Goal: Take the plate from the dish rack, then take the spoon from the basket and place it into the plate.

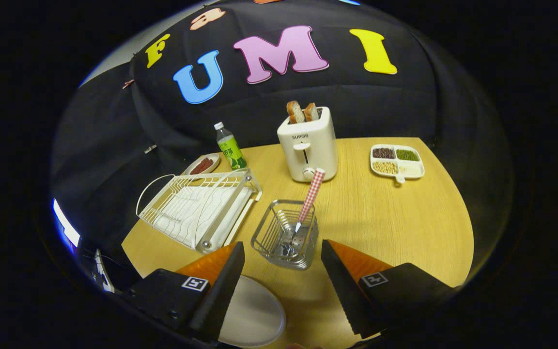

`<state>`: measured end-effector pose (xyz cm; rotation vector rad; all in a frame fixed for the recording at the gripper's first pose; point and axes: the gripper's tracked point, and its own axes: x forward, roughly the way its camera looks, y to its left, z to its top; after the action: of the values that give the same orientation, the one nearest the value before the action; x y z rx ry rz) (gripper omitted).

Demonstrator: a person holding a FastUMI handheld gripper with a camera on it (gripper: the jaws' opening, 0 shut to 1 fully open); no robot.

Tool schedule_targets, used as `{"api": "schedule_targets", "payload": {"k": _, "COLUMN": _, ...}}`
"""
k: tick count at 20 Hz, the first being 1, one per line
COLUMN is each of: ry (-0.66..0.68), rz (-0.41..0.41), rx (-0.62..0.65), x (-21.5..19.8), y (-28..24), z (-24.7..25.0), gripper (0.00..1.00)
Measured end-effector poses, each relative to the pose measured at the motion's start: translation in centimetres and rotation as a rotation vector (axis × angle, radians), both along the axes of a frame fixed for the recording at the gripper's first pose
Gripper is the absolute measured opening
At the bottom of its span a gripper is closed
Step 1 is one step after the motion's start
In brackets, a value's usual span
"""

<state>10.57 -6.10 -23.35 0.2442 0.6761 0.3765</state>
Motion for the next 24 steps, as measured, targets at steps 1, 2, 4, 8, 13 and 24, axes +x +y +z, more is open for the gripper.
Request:
{"api": "schedule_targets", "payload": {"k": 1, "ry": -0.013, "rz": -0.003, "rx": -0.002, "x": 0.9, "y": 0.2, "z": 0.3, "gripper": 0.98}}
{"api": "schedule_targets", "payload": {"k": 2, "ry": -0.021, "rz": -0.012, "rx": -0.007, "x": 1.8, "y": 0.3, "z": 0.3, "gripper": 0.98}}
{"api": "schedule_targets", "payload": {"k": 4, "ry": -0.030, "rz": -0.044, "rx": -0.017, "x": 3.9, "y": 0.0, "z": 0.1, "gripper": 0.98}}
{"api": "schedule_targets", "payload": {"k": 8, "ry": -0.050, "rz": -0.091, "rx": -0.067, "x": 7.5, "y": -0.7, "z": -0.8, "gripper": 0.98}}
{"api": "schedule_targets", "payload": {"k": 13, "ry": -0.055, "rz": -0.092, "rx": -0.123, "x": 11.2, "y": -0.4, "z": -1.9, "gripper": 0.94}}
{"api": "schedule_targets", "payload": {"k": 24, "ry": 0.047, "rz": -0.114, "rx": -0.154, "x": 12.9, "y": 0.0, "z": -5.3, "gripper": 0.37}}
